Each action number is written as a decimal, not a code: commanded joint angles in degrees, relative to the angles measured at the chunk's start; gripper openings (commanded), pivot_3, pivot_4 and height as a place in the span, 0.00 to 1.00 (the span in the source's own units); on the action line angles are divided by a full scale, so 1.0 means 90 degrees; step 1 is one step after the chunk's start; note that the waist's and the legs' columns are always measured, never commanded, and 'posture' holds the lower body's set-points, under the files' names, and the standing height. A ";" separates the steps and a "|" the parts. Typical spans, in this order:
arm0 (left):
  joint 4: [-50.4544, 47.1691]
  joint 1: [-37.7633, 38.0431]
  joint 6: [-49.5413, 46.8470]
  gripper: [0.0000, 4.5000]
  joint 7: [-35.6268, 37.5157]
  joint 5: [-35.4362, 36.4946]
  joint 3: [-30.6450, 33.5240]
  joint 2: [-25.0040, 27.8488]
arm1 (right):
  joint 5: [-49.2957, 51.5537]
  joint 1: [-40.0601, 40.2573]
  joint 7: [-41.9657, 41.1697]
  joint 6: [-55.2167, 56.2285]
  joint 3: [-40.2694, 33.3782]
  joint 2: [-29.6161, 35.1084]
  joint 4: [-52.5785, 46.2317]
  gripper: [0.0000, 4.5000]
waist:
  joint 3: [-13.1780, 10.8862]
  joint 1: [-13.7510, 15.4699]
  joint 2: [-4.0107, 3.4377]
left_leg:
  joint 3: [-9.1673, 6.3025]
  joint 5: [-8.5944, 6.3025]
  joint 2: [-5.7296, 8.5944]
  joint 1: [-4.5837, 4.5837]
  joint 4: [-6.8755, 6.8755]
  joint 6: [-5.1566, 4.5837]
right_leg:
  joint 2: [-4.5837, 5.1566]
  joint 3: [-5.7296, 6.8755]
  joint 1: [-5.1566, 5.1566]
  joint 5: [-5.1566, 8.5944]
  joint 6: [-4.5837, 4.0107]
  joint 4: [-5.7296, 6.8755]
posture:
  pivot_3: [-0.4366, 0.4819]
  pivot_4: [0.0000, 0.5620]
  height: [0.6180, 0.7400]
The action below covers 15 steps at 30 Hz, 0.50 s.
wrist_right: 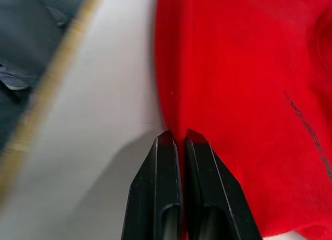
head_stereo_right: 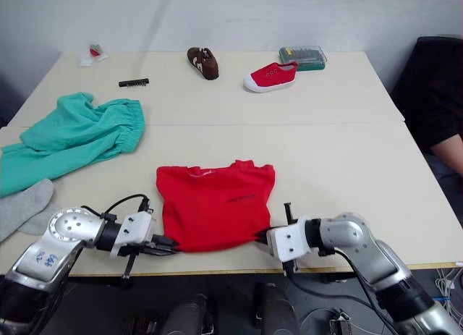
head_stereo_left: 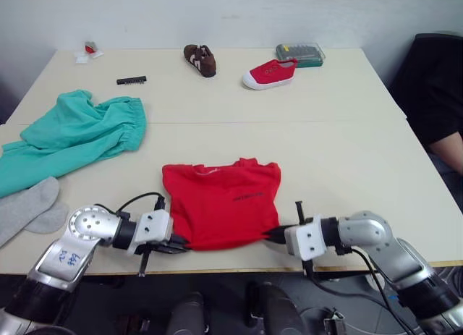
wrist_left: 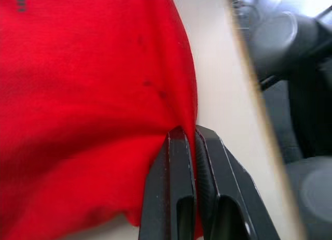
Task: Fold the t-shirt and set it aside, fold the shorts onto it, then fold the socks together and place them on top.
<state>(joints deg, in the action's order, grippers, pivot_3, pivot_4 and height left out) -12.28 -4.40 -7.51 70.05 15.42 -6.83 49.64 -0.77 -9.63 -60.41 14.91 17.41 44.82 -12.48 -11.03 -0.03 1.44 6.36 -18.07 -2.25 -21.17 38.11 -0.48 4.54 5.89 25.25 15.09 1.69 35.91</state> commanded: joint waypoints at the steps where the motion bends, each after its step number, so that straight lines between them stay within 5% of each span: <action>1: 0.0151 0.0168 0.0281 0.01 -0.0254 -0.0252 0.0015 -0.0103 | 0.0074 0.0248 0.0192 -0.0187 -0.0258 0.0040 -0.0433 0.00 | 0.0000 0.0009 0.0000 | -0.0001 0.0000 -0.0001 0.0000 0.0003 0.0000 | -0.0001 0.0000 0.0000 0.0000 0.0000 0.0000 | 0.48 0.27 1.00; 6: 0.1181 0.0171 0.0932 0.00 -0.0396 -0.0635 -0.0133 -0.0332 | 0.0276 0.0556 0.0236 -0.0754 -0.0410 0.0125 -0.0803 0.05 | 0.0021 0.0101 -0.0033 | -0.0001 0.0006 0.0000 0.0016 0.0004 -0.0004 | -0.0001 -0.0001 -0.0017 0.0001 -0.0003 -0.0003 | 0.48 0.27 1.00; 10: 0.1474 0.0319 0.0979 0.24 -0.0132 -0.0203 0.0068 -0.0270 | 0.0867 0.0781 0.0138 -0.1408 -0.0790 0.0220 -0.1145 0.31 | 0.0033 0.0158 -0.0041 | -0.0002 0.0006 -0.0001 0.0022 0.0003 -0.0004 | -0.0001 0.0000 -0.0023 0.0002 -0.0004 -0.0005 | 0.48 0.27 1.00; 14: 0.0927 0.0432 -0.0667 0.50 0.0296 0.1352 0.0697 0.0062 | 0.2593 0.0849 -0.0009 -0.3011 -0.1597 0.0408 -0.1819 0.63 | 0.0033 0.0124 -0.0039 | -0.0004 0.0006 -0.0011 0.0018 0.0003 -0.0004 | -0.0008 0.0001 -0.0019 0.0004 -0.0007 -0.0001 | 0.48 0.27 1.00; 15: 0.0770 0.0367 -0.1344 0.56 0.0389 0.1957 0.0967 0.0236 | 0.3155 0.0657 0.0111 -0.3540 -0.1857 0.0387 -0.1912 0.63 | 0.0030 0.0109 -0.0035 | -0.0005 0.0005 -0.0017 0.0020 0.0003 -0.0002 | -0.0012 0.0002 -0.0020 0.0005 -0.0009 -0.0001 | 0.48 0.27 1.00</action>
<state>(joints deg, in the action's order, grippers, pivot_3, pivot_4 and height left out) -3.92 -1.20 -11.30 72.38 26.56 -2.08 49.74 19.40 -1.72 -60.06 -10.81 4.92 47.97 -25.96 -10.76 0.96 1.12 6.30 -18.02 -2.45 -21.02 38.15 -0.50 4.39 5.93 25.11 15.14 1.59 35.91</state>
